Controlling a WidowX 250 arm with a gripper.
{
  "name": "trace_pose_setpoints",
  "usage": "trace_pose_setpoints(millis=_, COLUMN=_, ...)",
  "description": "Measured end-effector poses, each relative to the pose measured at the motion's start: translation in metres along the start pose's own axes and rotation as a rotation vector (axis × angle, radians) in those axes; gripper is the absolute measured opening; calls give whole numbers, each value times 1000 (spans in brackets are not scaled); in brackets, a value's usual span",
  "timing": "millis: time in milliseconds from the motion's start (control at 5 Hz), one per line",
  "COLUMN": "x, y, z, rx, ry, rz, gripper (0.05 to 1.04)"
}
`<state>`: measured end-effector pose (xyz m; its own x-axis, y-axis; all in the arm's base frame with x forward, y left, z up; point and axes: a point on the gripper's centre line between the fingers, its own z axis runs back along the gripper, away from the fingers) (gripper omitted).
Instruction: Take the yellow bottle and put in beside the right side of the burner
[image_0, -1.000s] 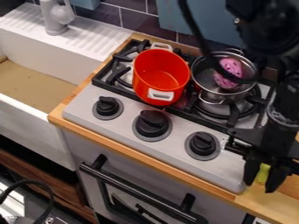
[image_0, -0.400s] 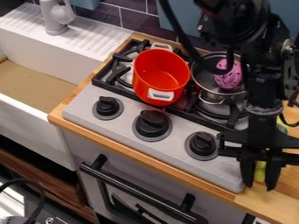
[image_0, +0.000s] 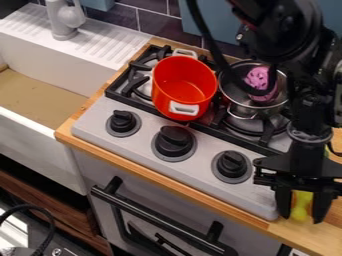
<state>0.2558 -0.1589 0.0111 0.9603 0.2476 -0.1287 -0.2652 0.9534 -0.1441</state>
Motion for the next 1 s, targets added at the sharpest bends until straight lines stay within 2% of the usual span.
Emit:
trace_pose_setpoints(millis=200, x=3, y=-3, z=5, rx=4, ry=-5, rz=34, gripper=867)
trace_pose_setpoints(millis=400, x=7, y=0, z=10, rx=26, ry=-44, rz=75, gripper=1003)
trace_pose_setpoints(millis=1000, x=8, y=2, z=10, rx=26, ry=-60, rz=84, gripper=998)
